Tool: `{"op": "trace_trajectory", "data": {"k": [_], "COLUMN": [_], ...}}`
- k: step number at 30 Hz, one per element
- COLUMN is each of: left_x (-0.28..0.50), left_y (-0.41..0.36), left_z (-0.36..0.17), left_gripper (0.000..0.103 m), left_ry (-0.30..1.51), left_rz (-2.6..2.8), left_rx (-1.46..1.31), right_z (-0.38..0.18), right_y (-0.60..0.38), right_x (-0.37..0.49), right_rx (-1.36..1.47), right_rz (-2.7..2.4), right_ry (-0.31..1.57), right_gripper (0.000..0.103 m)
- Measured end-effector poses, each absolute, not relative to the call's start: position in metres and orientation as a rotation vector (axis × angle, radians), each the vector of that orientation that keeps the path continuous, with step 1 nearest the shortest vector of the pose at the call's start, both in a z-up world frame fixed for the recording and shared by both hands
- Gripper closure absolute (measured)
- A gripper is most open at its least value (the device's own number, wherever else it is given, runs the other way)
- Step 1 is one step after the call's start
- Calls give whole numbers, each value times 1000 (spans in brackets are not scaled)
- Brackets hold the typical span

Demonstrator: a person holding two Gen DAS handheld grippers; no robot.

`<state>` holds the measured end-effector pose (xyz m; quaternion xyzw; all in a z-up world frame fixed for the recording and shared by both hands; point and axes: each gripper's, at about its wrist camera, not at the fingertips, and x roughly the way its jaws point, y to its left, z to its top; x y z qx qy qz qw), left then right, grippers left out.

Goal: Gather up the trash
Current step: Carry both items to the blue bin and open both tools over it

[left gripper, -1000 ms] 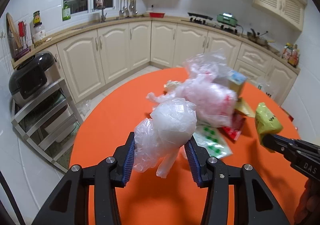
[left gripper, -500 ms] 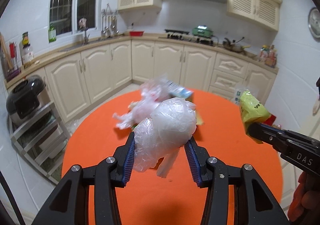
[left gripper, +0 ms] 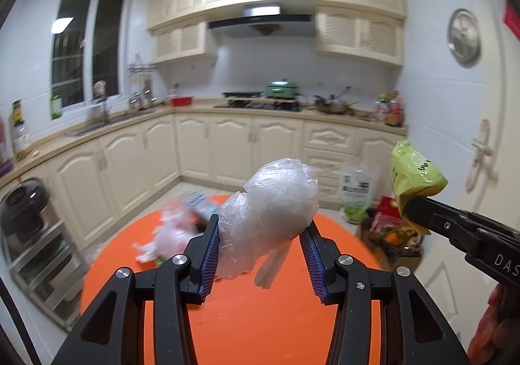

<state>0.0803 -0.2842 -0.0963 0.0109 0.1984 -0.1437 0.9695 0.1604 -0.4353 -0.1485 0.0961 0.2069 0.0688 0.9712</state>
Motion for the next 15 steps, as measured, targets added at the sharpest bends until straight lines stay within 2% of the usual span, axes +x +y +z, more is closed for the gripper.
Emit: {"op": "trace_trajectory", "data": {"k": [7, 15], "left_x": [77, 88], "left_y": [-343, -417], "left_z": [-109, -144], "left_gripper": [59, 59], "left_ry": [424, 532], "left_rz": [-465, -660], "left_rx": [63, 125], "right_z": [-152, -191], "right_y": [-504, -611], "right_x": [125, 93], "right_rx": [256, 362], "right_rz": [-9, -213], "right_ry": [399, 459], "right_gripper": [89, 89]}}
